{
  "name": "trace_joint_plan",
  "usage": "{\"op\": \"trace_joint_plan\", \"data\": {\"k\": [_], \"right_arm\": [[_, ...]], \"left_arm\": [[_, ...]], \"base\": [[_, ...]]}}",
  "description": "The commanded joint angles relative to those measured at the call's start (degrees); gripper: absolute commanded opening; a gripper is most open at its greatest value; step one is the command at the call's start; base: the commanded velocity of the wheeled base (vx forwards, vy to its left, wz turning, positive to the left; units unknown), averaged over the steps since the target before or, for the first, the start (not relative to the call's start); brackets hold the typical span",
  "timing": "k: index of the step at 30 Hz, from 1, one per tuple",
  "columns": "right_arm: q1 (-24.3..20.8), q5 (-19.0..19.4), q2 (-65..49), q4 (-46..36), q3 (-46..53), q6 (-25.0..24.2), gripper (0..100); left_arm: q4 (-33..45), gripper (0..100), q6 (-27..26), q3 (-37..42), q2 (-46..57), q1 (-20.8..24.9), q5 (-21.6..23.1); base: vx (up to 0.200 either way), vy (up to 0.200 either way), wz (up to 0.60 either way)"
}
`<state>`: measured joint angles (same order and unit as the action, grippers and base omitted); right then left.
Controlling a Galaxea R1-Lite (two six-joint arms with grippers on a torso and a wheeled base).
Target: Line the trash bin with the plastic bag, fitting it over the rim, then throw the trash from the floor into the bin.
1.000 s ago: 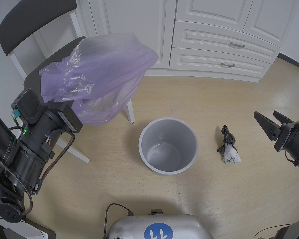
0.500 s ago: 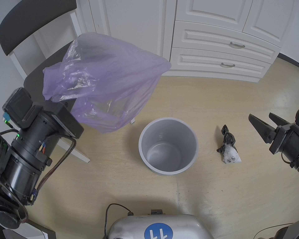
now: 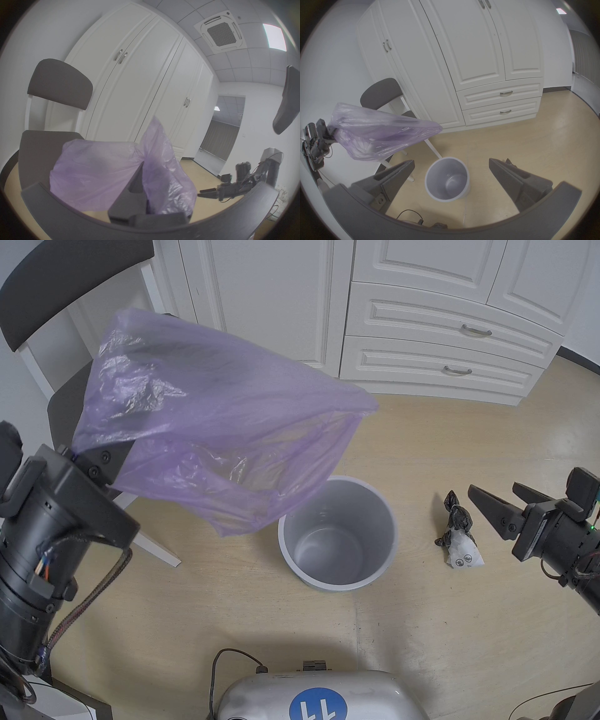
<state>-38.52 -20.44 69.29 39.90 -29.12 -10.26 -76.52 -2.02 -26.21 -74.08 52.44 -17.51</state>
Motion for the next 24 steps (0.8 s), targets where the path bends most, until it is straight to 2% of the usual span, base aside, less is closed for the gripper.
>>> {"op": "trace_joint_plan", "data": {"k": [1,6,12,16,24], "right_arm": [[0.47,-0.03,4.27,1.41,0.65,-0.63,100],[0.03,0.32,7.35,4.4,0.73,-2.3,100],[-0.15,1.02,10.34,4.66,1.44,-2.57,100],[-0.15,3.3,11.57,4.57,1.61,-3.36,100],[0.55,3.57,13.24,5.36,1.61,-3.8,100]], "left_arm": [[-0.12,0,-0.09,0.28,2.89,0.64,1.42],[-0.3,0,0.0,1.86,5.18,4.51,3.71],[-0.56,0,0.18,2.39,5.26,5.39,4.94],[-0.56,0,0.44,2.39,5.79,6.53,5.38],[-0.56,0,0.53,2.92,5.44,7.5,5.38]], "base": [[0.0,0.0,0.0],[0.0,0.0,0.0],[0.0,0.0,0.0],[0.0,0.0,0.0],[0.0,0.0,0.0]]}}
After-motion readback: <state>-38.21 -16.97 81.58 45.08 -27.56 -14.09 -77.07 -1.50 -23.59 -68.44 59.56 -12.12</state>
